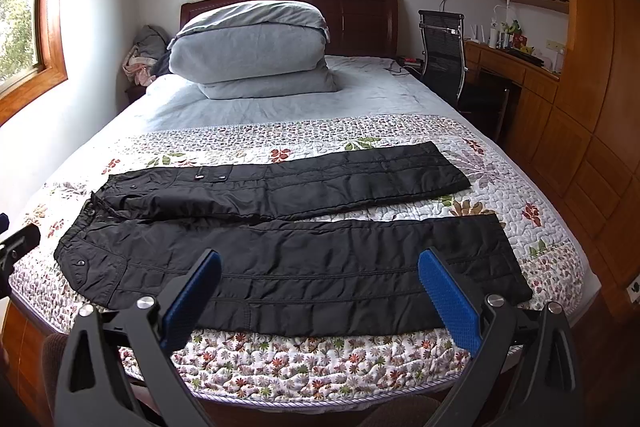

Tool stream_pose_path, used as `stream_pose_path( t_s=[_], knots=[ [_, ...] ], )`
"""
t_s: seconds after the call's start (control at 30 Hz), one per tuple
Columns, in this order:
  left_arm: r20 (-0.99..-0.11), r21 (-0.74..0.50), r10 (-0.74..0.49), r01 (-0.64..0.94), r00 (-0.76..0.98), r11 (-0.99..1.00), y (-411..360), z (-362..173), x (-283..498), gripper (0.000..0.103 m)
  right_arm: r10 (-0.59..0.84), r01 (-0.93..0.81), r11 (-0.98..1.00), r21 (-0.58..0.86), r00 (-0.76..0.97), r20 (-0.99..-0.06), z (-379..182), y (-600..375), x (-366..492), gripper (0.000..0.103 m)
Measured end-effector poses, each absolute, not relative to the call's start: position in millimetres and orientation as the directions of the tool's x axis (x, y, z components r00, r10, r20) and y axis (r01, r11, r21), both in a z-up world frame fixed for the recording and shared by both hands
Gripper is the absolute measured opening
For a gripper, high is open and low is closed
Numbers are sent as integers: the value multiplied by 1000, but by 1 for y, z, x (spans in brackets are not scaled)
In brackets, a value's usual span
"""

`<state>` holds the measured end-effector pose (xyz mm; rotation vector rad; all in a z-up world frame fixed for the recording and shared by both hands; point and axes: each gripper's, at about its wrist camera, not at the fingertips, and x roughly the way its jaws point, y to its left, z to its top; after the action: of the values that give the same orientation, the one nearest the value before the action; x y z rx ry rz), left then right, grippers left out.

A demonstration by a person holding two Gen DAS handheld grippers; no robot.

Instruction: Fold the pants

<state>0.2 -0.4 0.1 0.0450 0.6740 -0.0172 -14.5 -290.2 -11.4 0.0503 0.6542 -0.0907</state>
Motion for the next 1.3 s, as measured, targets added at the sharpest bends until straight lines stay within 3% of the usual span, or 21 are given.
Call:
stream_pose_path(
  t_s=[1.3],
  knots=[
    [-632, 44, 5, 30, 775, 999, -1, -2, 6, 101, -62, 101, 995, 27, 783, -619, -17, -292, -10, 100]
  ],
)
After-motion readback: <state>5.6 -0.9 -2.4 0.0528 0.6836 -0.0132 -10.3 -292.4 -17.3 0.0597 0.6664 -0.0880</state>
